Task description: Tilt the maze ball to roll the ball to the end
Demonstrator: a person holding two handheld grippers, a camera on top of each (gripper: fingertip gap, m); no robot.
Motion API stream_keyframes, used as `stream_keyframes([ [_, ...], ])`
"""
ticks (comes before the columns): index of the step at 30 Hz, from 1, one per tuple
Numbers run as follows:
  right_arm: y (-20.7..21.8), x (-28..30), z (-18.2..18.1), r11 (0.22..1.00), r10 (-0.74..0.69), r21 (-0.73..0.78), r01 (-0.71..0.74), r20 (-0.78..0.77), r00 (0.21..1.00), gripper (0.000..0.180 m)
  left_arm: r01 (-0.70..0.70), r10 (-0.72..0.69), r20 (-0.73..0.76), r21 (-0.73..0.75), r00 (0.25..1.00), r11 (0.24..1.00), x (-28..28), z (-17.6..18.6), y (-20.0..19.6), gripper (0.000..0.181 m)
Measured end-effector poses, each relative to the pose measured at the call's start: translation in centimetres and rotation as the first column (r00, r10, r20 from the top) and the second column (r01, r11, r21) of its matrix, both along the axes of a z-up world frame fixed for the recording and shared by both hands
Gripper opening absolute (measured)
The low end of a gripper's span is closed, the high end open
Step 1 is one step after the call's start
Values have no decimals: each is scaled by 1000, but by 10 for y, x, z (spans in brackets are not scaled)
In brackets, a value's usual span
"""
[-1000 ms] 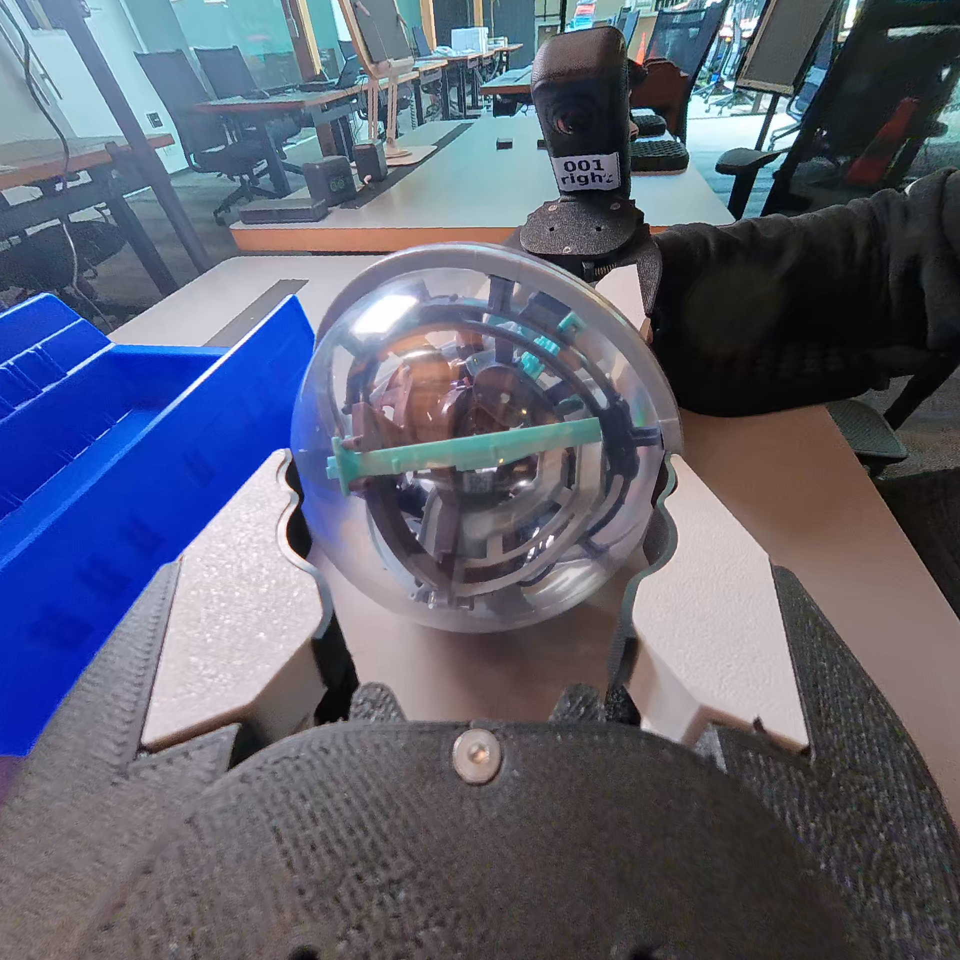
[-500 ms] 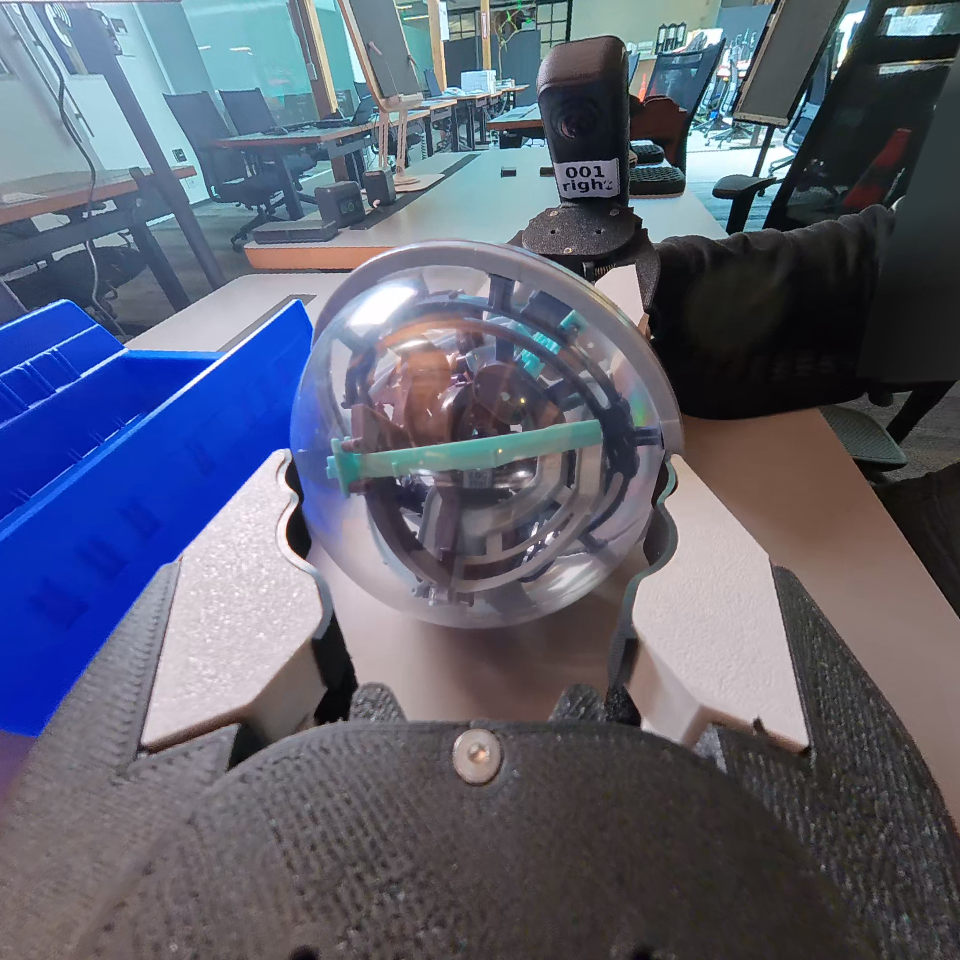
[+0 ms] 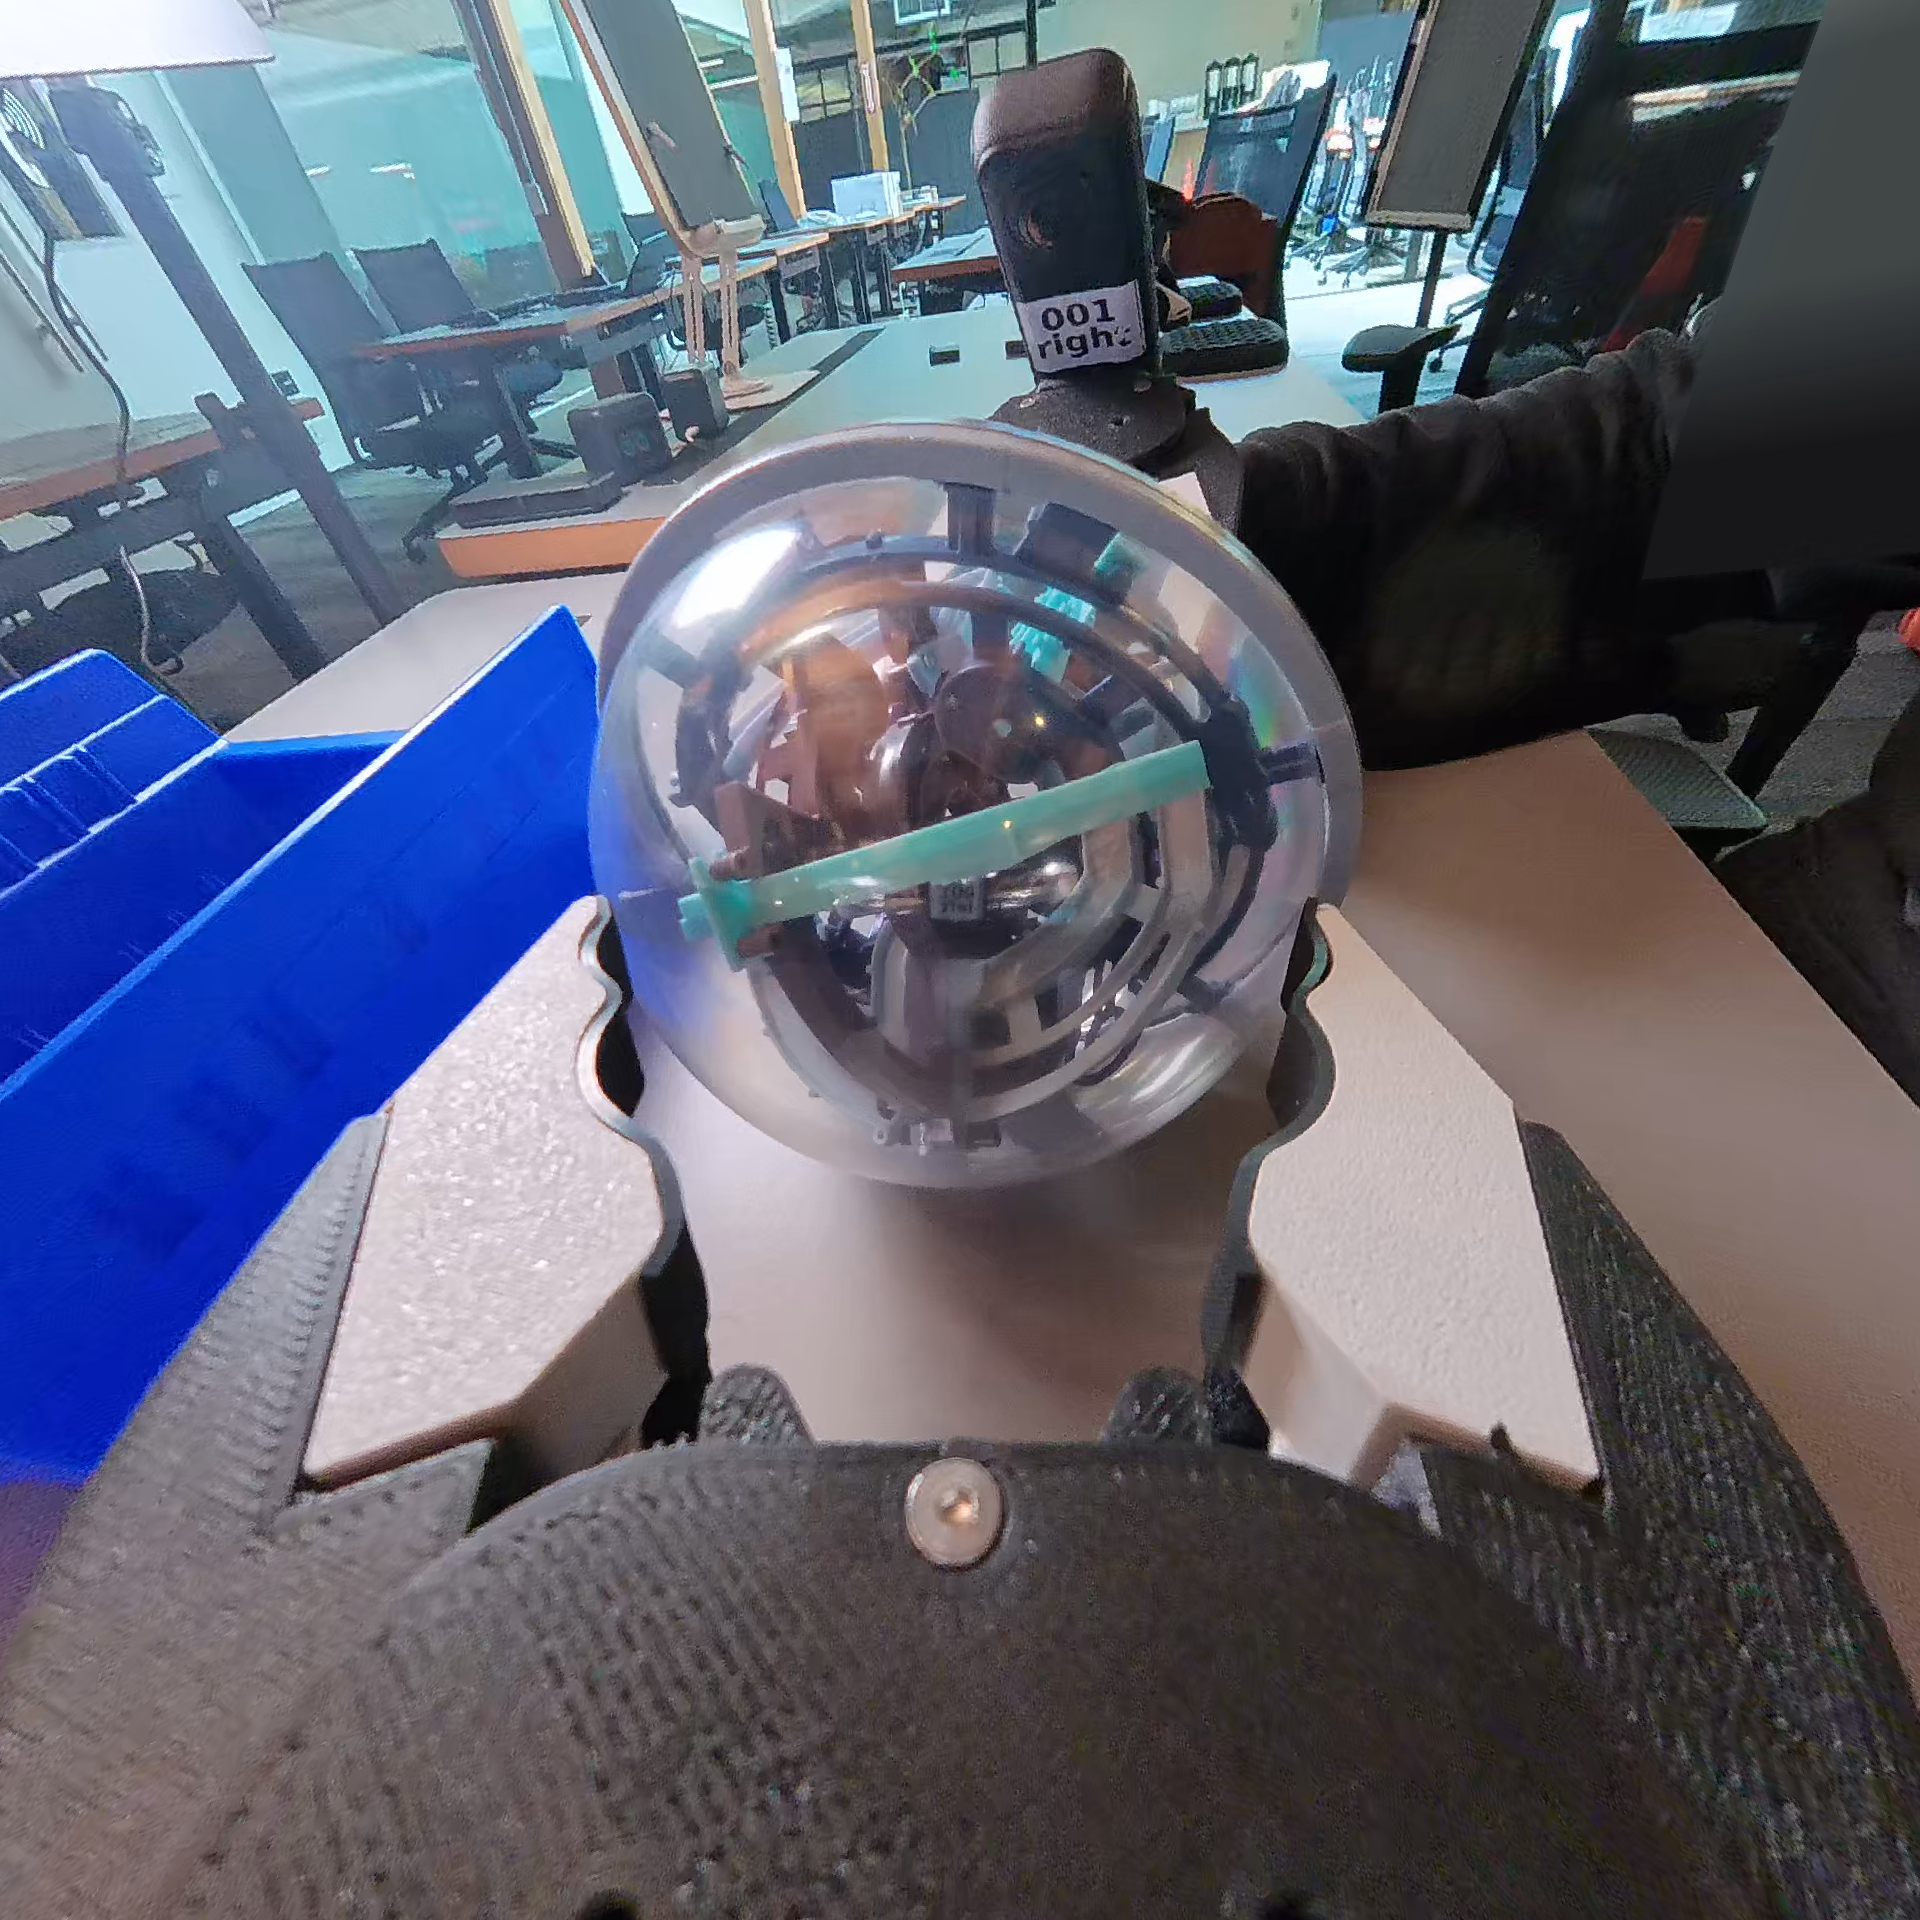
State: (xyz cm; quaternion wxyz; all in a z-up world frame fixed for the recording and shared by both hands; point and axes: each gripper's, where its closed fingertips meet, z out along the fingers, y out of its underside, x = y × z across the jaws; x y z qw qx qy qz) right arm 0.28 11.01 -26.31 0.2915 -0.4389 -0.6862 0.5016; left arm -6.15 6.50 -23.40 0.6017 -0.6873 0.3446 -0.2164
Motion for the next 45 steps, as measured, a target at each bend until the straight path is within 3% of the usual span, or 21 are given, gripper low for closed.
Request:
stream_keyframes([
  [10,2,0,0,1000,10,6,-10,-3,1000,96,0,1,-31,32,1000,1000,-1,-2,-1,123],
  [15,2,5,0,999,12,43,-13,6,1000,91,29,-29,-12,39,1000,999,-4,2,-6,114],
  [19,5,3,-1,999,3,49,-3,8,1000,81,69,-80,171,70,982,995,-20,28,-5,95],
  [21,5,2,-1,999,2,46,-3,8,1000,79,55,-67,255,55,965,997,-38,36,7,99],
  [23,5,0,-4,999,4,43,-5,12,1000,80,77,-59,307,-50,950,996,-44,26,23,122],
  [24,7,-2,-5,999,-8,48,7,12,1000,81,129,-94,317,-93,944,987,-39,22,23,116],
  [29,9,-1,-8,999,-1,36,1,13,1000,77,148,-129,158,-109,979,983,-9,10,16,124],
  [40,-1,-3,-32,997,52,53,-57,92,994,80,68,-64,57,-79,996,995,23,31,22,126],
  [45,4,-1,-32,996,3,84,-12,103,995,80,30,-25,55,-97,998,995,24,32,24,126],
])
